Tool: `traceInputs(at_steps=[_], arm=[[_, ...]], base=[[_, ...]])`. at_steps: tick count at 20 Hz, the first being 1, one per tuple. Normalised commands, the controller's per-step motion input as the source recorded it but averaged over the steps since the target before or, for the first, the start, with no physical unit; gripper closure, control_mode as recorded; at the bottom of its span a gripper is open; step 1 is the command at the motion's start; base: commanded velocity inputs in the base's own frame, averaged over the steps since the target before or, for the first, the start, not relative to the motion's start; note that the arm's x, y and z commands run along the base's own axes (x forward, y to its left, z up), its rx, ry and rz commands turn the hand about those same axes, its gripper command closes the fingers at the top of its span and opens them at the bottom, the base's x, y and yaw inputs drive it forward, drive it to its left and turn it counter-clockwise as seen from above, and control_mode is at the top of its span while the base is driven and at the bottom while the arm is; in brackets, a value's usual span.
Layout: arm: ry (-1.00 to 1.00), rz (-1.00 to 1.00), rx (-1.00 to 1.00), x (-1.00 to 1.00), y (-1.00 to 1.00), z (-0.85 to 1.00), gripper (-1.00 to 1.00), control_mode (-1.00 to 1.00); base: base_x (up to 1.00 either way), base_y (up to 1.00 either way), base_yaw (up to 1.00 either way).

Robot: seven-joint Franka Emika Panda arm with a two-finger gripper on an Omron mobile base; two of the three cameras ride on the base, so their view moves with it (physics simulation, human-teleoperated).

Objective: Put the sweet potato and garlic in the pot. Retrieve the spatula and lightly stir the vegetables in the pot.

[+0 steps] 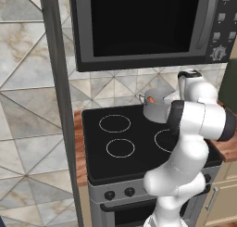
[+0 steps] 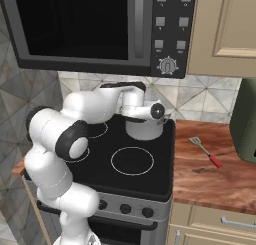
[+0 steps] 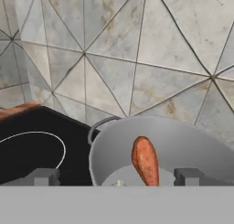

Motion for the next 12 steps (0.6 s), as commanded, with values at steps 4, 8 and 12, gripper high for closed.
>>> traceInputs(at_steps=[4,8,12], arm=[[0.12,-0.07,-0.01,-0.61,-0.18,0.4,-1.0,-1.0],[0.12,-0.09,0.0,-0.61,-0.35,0.35,-1.0,-1.0],[0.0,-0.13,0.0,-0.86,-0.44,0.09,-1.0,-1.0]], base=[[0.0,0.0,0.0],[0.0,0.0,0.0],[0.0,0.0,0.0]])
